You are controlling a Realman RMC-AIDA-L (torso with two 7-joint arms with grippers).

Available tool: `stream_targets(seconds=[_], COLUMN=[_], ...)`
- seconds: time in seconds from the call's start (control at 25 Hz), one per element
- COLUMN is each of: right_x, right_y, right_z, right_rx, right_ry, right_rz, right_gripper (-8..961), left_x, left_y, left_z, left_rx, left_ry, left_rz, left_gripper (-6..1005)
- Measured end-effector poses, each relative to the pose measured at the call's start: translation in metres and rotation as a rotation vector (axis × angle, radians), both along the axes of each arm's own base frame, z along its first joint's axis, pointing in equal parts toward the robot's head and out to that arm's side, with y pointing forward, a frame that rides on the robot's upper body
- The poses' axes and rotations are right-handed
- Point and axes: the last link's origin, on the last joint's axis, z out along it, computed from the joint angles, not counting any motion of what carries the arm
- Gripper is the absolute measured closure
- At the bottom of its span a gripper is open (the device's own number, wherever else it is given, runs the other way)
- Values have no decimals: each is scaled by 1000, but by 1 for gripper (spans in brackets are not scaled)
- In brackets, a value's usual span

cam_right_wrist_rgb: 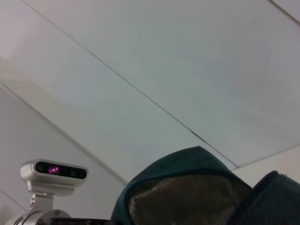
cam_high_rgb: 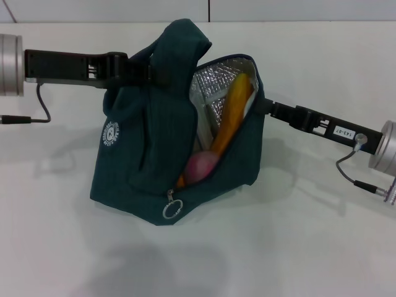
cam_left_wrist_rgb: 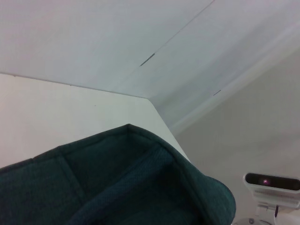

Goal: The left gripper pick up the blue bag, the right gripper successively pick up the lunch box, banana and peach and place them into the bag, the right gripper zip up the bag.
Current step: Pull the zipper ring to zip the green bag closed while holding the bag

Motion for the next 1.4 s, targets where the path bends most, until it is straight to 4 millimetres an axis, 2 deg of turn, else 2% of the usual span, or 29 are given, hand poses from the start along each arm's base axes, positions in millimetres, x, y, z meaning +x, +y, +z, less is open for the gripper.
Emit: stream_targets(seconds=[0.48,0.76,0.92,1.04,1.2,1.4], right_x=[-4,-5,-2,2,5,7], right_y=[-6,-11,-14,-14,-14,-15], right_z=[10,34,56,65,65,61], right_rx=[44,129,186,201,192,175], right_ry=[56,142,193,193,183,163], right_rz=[56,118,150,153,150,142], right_gripper=[924,925,925,925,926,926], left_x=[1,11,19,19,14,6], left_y=[-3,-8,-11,-13,-15,-14], left_z=[-3,-4,-12,-24,-42,-55], left_rx=[-15,-41,-70,-99,-115,-92], left_ry=[-7,-68,-132,-176,-220,-237], left_rz=[-8,-42,-57,-53,-32,4], left_gripper=[951,951,951,951,951,950])
